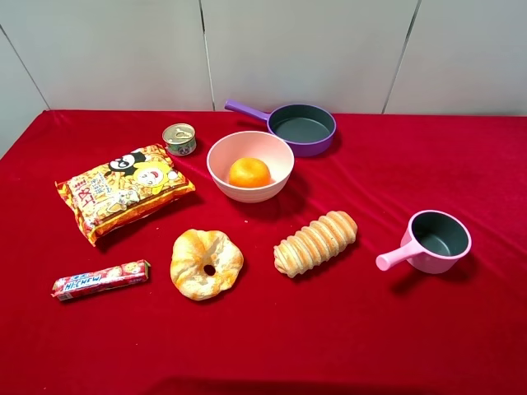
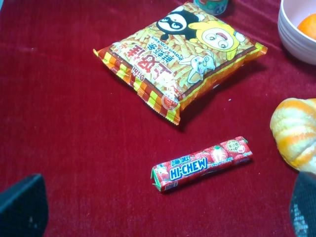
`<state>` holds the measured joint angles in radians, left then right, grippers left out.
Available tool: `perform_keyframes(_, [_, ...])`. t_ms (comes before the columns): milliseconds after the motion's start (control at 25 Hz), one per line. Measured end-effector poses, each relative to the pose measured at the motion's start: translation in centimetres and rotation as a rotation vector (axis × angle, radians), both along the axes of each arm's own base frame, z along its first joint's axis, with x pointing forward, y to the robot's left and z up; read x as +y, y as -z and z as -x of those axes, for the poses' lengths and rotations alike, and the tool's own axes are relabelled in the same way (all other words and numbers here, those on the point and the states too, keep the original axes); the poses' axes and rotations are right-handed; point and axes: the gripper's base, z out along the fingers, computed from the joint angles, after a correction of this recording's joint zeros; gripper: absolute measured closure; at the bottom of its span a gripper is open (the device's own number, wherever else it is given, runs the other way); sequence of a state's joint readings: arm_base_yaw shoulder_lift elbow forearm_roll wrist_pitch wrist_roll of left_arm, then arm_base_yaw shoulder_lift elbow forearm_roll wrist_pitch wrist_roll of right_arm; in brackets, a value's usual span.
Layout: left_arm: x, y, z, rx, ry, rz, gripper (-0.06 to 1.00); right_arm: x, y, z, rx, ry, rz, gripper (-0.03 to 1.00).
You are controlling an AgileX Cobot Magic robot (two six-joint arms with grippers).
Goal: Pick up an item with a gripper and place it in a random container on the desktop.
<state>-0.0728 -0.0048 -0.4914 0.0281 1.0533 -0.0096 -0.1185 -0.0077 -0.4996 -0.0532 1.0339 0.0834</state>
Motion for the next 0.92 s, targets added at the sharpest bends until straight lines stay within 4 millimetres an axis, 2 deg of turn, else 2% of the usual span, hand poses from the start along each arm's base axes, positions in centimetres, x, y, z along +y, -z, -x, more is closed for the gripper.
perform_keyframes(920, [0.00, 0.00, 0.00, 0.000, 0.000, 0.000, -0.03, 0.01, 0.00, 0.00, 0.000, 0.015, 0.000, 0.28])
